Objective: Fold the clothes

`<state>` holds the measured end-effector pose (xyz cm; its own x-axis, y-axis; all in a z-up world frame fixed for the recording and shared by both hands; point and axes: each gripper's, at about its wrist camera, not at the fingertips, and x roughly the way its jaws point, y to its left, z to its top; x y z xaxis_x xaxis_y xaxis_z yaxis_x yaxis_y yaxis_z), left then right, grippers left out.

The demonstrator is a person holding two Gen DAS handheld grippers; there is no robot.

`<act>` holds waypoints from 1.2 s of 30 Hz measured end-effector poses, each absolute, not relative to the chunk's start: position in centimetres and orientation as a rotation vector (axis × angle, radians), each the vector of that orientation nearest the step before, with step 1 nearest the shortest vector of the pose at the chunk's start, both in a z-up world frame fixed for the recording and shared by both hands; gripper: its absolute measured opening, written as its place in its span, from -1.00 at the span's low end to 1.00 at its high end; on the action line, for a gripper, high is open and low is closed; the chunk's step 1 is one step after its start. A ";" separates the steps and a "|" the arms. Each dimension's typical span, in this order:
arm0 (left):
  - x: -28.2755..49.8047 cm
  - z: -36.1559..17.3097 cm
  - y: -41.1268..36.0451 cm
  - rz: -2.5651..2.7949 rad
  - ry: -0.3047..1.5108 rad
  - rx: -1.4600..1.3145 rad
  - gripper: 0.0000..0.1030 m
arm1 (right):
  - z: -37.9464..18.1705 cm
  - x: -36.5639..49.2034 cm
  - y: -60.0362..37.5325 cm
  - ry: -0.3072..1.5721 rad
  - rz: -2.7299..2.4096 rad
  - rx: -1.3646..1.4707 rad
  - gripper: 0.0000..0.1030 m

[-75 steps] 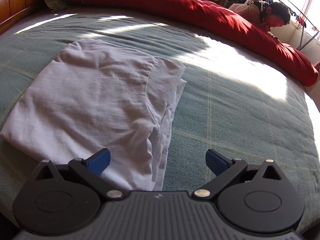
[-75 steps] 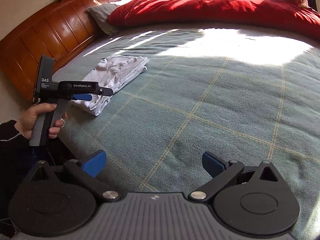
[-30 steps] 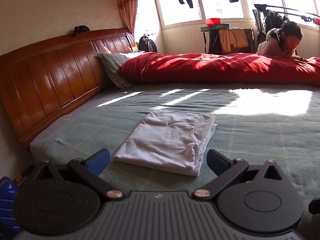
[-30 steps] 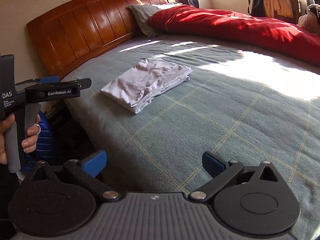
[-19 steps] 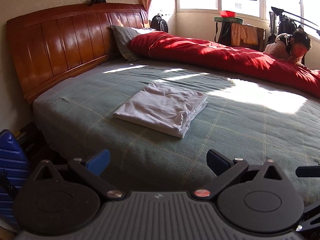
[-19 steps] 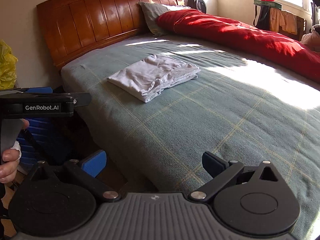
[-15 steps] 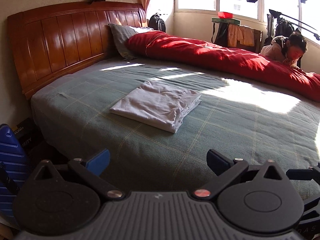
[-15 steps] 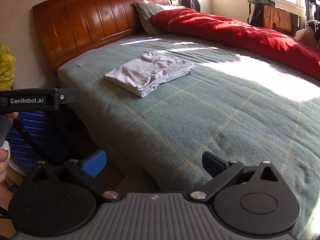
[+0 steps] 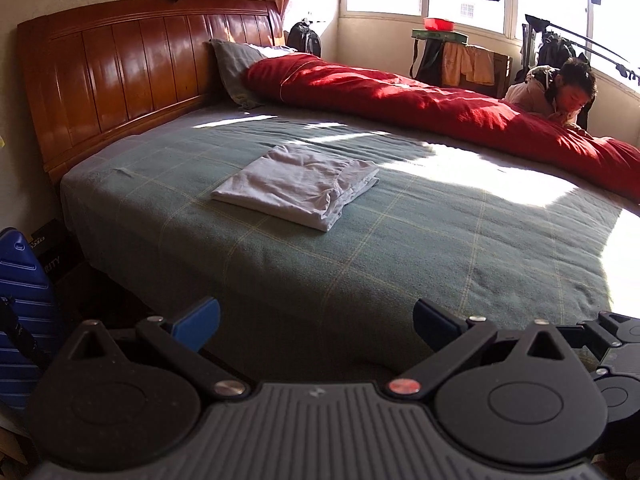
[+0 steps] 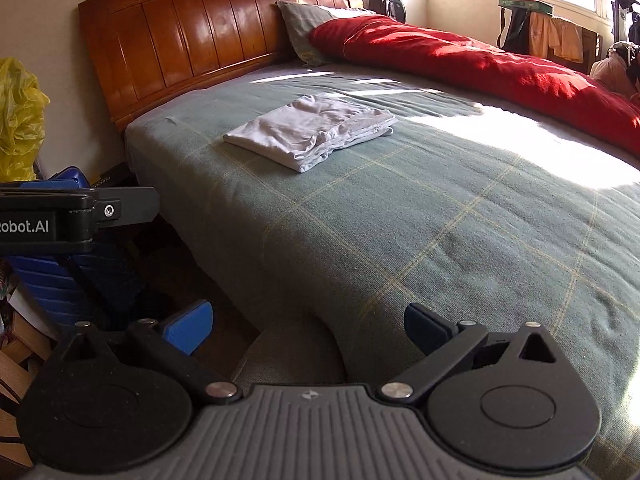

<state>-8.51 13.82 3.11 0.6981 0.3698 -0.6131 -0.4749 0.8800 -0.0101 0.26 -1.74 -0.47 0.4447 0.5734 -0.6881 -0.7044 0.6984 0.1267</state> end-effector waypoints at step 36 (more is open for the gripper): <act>-9.3 3.2 13.1 0.498 0.658 -0.186 0.99 | -0.4 -0.7 -1.8 0.770 0.806 -0.208 1.00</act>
<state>-9.35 13.08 3.22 0.6793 0.3833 -0.6258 -0.4983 0.8670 -0.0098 -0.66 -1.76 -0.43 0.4426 0.5723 -0.6904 -0.7158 0.6892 0.1123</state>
